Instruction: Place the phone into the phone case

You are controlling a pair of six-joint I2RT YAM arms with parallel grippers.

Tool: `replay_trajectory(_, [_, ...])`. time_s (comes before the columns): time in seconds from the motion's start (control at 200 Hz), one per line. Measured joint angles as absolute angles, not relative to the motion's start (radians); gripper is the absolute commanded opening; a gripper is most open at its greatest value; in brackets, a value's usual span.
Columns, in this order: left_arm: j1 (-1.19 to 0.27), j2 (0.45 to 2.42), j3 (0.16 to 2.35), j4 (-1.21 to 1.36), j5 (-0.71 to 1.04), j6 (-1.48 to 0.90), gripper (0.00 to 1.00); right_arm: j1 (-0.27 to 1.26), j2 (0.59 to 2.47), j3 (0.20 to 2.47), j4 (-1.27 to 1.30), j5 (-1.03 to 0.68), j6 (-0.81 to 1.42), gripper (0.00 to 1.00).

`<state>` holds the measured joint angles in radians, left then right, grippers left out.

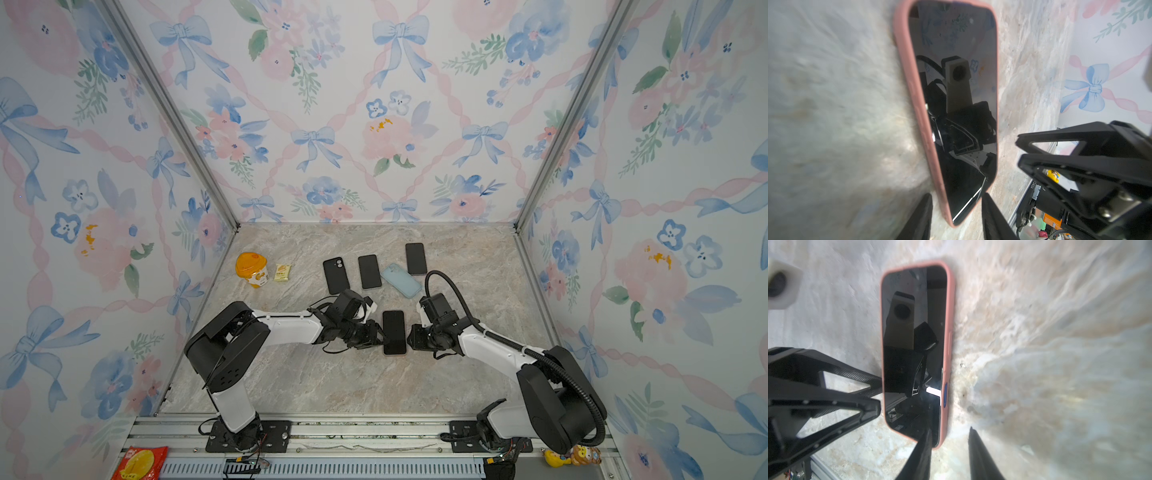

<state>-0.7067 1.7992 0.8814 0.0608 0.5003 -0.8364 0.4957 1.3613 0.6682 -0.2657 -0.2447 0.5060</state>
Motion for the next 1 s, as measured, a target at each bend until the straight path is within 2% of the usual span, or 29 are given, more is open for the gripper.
replay_trajectory(0.18, [-0.624, 1.859, 0.979, 0.004, 0.495, -0.791, 0.43, 0.450, 1.463, 0.790, -0.243, -0.276, 0.466, 0.35])
replay_trajectory(0.445, [-0.614, 1.924, 1.060, -0.017, 0.535, -0.772, 0.42, 0.444, 1.640, 0.871, -0.210, -0.323, 0.452, 0.35])
replay_trajectory(0.72, [-0.628, 1.948, 1.081, -0.017, 0.573, -0.769, 0.41, 0.446, 1.720, 0.894, -0.163, -0.352, 0.456, 0.35])
replay_trajectory(1.0, [-0.635, 1.971, 1.110, -0.029, 0.592, -0.769, 0.39, 0.448, 1.742, 0.916, -0.162, -0.326, 0.456, 0.28])
